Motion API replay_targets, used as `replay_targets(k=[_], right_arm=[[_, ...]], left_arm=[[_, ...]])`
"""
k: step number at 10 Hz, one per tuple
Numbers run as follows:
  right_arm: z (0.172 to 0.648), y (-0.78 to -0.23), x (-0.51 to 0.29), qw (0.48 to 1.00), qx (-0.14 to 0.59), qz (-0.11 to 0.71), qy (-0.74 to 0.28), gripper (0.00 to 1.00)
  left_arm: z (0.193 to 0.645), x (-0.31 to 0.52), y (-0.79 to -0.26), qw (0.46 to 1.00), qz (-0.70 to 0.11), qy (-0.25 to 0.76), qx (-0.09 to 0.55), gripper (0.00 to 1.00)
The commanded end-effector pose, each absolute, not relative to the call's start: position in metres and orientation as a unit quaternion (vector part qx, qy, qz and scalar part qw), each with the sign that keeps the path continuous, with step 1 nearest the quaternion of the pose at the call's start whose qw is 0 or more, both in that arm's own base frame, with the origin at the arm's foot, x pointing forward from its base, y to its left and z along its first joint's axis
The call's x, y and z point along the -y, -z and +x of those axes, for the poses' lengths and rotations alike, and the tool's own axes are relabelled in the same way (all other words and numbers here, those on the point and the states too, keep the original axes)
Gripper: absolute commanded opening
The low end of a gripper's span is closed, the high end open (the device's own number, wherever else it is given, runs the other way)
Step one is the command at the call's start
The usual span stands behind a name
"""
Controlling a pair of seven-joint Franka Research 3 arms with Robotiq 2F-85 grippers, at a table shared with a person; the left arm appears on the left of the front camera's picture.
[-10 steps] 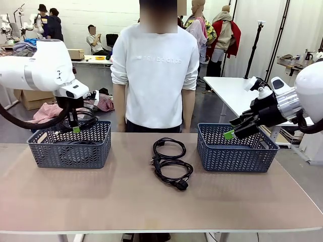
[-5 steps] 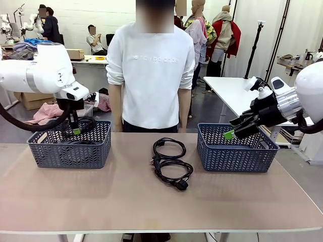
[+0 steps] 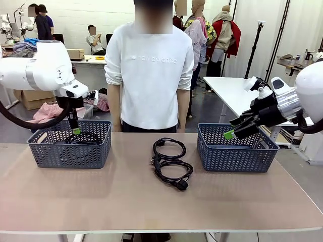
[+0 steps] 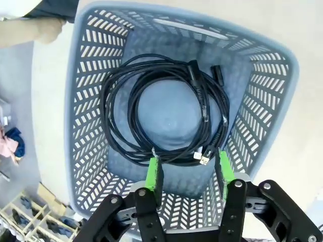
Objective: Organize the cables according to human instructions.
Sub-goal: Pick up a bundle of cables and place it in the basket indicated by the human.
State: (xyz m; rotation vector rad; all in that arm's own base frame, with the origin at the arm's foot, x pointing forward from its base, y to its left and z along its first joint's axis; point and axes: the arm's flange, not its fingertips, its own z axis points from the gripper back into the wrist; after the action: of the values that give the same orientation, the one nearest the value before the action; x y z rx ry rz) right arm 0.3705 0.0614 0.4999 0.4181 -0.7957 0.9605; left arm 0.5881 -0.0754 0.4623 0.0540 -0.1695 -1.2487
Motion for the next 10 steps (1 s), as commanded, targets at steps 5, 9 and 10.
replay_targets(k=[5,9,10], right_arm=[[0.3745,-0.4986,-0.0603,0.781,0.378,0.205,-0.453,1.0],[0.3745,-0.4986,-0.0603,0.781,0.378,0.205,-0.453,1.0],[0.3745,-0.4986,-0.0603,0.781,0.378,0.205,-0.453,1.0]], left_arm=[[0.5911,0.0738,-0.4605,0.815,-0.006,0.574,0.075,1.0],[0.5893,0.0765,-0.4573,0.813,0.004,0.578,0.07,1.0],[0.5893,0.0765,-0.4573,0.813,0.004,0.578,0.07,1.0]])
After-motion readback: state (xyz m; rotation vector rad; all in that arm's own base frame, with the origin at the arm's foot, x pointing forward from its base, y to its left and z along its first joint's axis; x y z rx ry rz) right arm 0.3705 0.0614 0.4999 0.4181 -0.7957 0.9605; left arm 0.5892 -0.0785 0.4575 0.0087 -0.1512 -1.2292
